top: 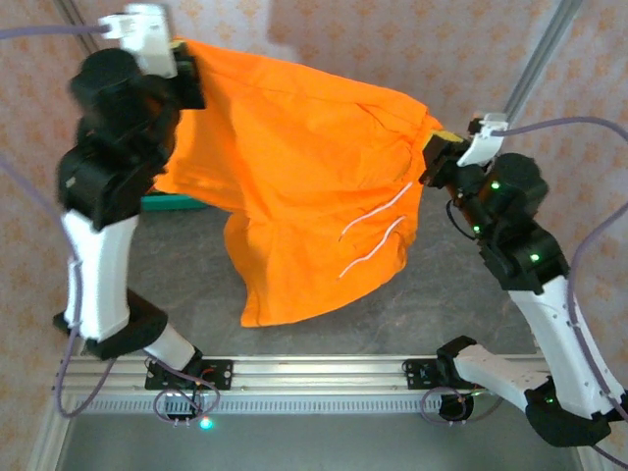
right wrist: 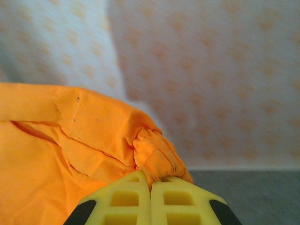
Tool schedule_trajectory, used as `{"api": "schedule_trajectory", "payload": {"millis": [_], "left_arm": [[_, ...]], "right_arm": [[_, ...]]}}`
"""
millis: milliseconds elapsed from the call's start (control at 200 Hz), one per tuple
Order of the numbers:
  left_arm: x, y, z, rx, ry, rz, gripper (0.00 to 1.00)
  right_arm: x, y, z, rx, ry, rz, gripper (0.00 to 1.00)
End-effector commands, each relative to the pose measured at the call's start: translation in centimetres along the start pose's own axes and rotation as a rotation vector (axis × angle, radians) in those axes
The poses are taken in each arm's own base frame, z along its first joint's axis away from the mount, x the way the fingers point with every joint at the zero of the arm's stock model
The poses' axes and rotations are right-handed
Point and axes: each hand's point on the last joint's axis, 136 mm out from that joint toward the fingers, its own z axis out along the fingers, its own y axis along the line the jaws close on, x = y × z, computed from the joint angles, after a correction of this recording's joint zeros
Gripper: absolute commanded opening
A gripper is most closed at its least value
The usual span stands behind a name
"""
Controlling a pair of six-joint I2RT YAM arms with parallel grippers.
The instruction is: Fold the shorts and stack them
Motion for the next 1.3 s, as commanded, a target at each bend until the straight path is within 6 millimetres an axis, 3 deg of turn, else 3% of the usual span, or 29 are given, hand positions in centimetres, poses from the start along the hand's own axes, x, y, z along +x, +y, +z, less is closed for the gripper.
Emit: {"api": "schedule_trajectory", "payload": {"millis": [0,175,205,370,645,1031,1076,1146,1226,1296], "left_arm": [[5.2,-3.1,6.7,0.002,0.109,0.08,0.0],[10.4,-6.7,13.2,0.014,0.165,0.116,0.0],[12.5,-7.8,14.9,0.021,0.194,0.133,0.0],[17.0,-9.9,19.0,0.007,0.232,0.149,0.0],[22.3,-11.6,23.0,-0.025,0.278,0.19,0.0],[25.1,-12.9,26.0,-0.042,0.252,0.149,0.04],[25.6,-12.5,26.6,-0.058,0.248,0.13,0.09],[26.9,-11.7,27.9,-0.077,0.254,0.053,0.33],[27.6,-10.7,28.6,-0.082,0.278,-0.051,0.62],[26.4,-10.3,28.1,-0.062,0.283,-0.098,0.76]], "right_arm": [[3.6,-5.1,2.1,0.259,0.046,-0.065,0.0],[10.4,-9.5,6.6,0.325,0.175,-0.06,0.0],[11.6,-10.4,7.4,0.334,0.2,-0.052,0.01],[16.8,-15.5,10.6,0.413,0.307,-0.01,0.01],[19.8,-20.2,13.3,0.492,0.378,0.03,0.03],[21.2,-25.3,16.2,0.658,0.402,0.091,0.06],[21.2,-26.2,16.8,0.683,0.402,0.127,0.08],[20.9,-28.1,17.7,0.736,0.392,0.204,0.14],[20.5,-30.6,18.1,0.8,0.393,0.332,0.42],[19.6,-32.0,18.0,0.808,0.388,0.459,0.49]]}}
